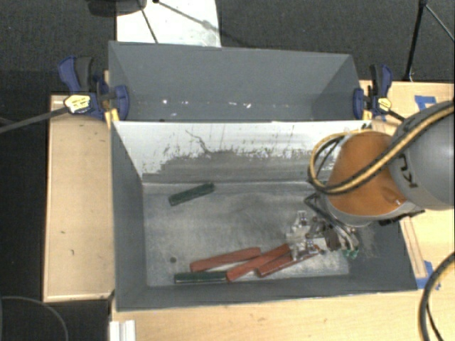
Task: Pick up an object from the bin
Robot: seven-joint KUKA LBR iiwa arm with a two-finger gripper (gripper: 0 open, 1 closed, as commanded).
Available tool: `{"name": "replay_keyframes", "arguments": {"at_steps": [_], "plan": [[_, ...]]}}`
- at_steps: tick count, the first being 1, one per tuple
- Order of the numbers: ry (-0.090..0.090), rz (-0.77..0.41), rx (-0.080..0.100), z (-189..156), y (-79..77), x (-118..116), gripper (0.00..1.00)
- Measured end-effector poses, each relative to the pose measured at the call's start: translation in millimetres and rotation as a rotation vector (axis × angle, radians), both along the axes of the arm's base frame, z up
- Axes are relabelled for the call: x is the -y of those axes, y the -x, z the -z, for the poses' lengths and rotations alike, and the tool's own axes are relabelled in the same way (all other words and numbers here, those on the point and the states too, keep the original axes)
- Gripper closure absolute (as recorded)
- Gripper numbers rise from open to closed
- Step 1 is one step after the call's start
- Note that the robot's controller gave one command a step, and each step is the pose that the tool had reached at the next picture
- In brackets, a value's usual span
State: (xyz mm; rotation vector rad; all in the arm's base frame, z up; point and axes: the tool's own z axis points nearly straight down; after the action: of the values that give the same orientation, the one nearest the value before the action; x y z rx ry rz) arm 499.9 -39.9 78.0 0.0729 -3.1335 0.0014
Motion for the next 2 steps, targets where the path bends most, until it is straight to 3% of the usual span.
{"name": "replay_keyframes", "arguments": {"at_steps": [1,2], "plan": [[0.001,-0.002,0.033,1.1,-6.5,-1.0,0.00],[0.001,-0.005,0.032,1.3,-6.0,-1.0,0.00]]}}
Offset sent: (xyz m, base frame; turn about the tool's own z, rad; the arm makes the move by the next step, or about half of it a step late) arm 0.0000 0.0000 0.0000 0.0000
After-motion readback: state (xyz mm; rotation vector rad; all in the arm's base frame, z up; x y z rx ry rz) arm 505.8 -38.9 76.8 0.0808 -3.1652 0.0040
